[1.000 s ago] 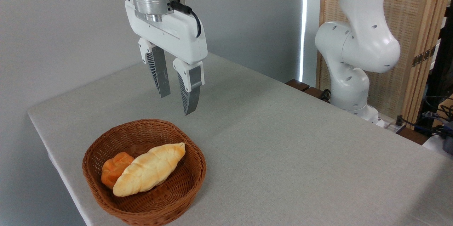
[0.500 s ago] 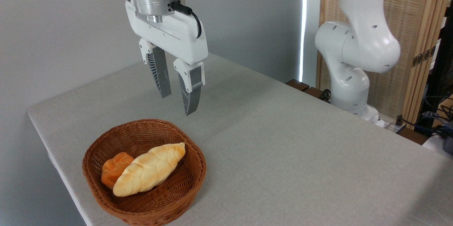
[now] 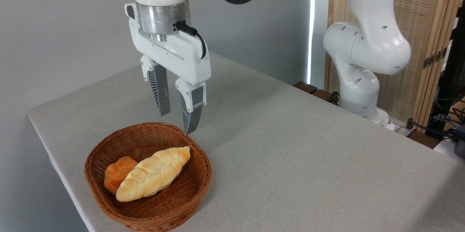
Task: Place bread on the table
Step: 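Lower the open gripper down onto the long pale bread roll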
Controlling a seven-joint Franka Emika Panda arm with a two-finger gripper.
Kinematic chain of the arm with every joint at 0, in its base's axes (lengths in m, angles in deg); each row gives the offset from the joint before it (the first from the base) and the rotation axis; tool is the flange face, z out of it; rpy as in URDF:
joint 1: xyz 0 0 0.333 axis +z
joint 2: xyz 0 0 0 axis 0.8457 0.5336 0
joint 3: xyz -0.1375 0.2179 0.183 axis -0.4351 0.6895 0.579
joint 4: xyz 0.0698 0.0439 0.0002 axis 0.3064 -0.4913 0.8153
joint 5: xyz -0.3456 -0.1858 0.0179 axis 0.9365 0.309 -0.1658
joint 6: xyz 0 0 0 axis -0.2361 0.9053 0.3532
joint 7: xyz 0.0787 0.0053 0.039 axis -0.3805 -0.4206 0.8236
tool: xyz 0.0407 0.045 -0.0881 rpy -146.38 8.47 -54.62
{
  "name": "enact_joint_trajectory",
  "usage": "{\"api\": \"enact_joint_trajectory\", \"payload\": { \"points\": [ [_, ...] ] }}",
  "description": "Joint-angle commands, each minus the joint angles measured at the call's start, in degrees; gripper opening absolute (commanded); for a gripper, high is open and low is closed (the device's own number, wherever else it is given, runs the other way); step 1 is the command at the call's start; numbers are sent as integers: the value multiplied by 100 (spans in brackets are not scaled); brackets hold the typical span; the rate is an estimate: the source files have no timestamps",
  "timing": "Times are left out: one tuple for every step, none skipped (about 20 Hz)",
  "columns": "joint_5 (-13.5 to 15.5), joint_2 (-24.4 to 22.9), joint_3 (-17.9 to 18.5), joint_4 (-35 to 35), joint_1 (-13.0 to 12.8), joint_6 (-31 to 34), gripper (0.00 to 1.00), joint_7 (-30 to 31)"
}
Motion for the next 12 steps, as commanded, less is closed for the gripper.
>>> {"api": "enact_joint_trajectory", "payload": {
  "points": [
    [82, -184, 5, -501, -14, -734, 100, 45],
    [134, -166, 5, -607, -14, -971, 100, 123],
    [257, -149, -4, -712, -14, -1225, 100, 246],
    [380, -123, -4, -800, -14, -1454, 100, 326],
    [407, -114, -13, -897, -14, -1613, 100, 353],
    [407, -105, -13, -959, -14, -1684, 100, 353],
    [407, -96, -13, -977, -14, -1702, 100, 353],
    [407, -70, -13, -977, -14, -1711, 100, 353],
    [416, 0, -13, -985, -14, -1755, 100, 353],
    [416, 36, -13, -1029, -14, -1834, 100, 353],
    [416, 45, -13, -1125, -14, -1965, 100, 353],
    [416, 45, -13, -1239, -14, -2097, 100, 344]
  ]
}}
